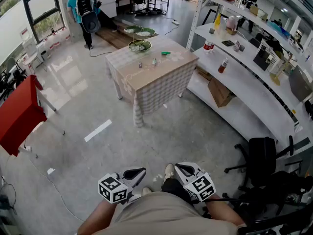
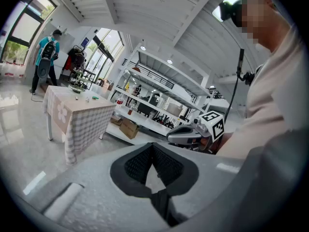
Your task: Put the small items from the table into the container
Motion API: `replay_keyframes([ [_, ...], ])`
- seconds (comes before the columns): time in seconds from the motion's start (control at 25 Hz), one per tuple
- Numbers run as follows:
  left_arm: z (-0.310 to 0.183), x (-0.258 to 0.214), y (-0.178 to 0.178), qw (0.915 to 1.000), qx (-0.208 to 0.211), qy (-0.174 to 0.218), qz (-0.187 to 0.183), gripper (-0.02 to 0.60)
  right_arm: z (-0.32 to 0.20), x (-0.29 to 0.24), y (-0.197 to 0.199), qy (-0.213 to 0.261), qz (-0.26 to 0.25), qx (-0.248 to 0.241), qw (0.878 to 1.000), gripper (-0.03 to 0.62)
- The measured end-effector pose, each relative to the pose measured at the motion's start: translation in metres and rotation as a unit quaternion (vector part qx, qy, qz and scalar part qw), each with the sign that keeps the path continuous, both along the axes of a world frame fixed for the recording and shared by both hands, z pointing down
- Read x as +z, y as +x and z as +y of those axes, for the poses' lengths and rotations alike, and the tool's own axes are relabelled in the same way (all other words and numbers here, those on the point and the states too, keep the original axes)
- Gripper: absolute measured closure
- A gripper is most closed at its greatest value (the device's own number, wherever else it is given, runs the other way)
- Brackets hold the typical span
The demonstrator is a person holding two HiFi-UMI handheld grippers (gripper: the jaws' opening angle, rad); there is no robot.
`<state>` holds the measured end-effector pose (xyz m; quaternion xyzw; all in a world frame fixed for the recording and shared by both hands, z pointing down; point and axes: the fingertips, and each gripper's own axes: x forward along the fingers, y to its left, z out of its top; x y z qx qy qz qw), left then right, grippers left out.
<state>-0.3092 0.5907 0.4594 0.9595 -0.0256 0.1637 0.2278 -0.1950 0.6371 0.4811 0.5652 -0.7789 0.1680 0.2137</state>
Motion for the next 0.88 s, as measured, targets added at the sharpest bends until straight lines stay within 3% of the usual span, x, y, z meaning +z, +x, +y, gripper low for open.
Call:
replay_keyframes([
  [0.36,-0.037,0.000,0.041,0.9997,-0.005,0.026,0.001,0.574,-0.038,0.000,0.042,0.014,0.009,-0.006,1.000,0.580],
  [0.6,-0.078,-0.004,0.073,0.9981,-0.026,0.052,-0.021,0.574,-0.080,0.001,0.085,0.024,-0.016,-0.012,1.000,0.579],
  [0.88,-0.123,-0.009,0.148,0.9961,-0.028,0.071,-0.044,0.572,-0.135,-0.006,0.153,0.036,-0.040,-0.025,0.998,0.576],
])
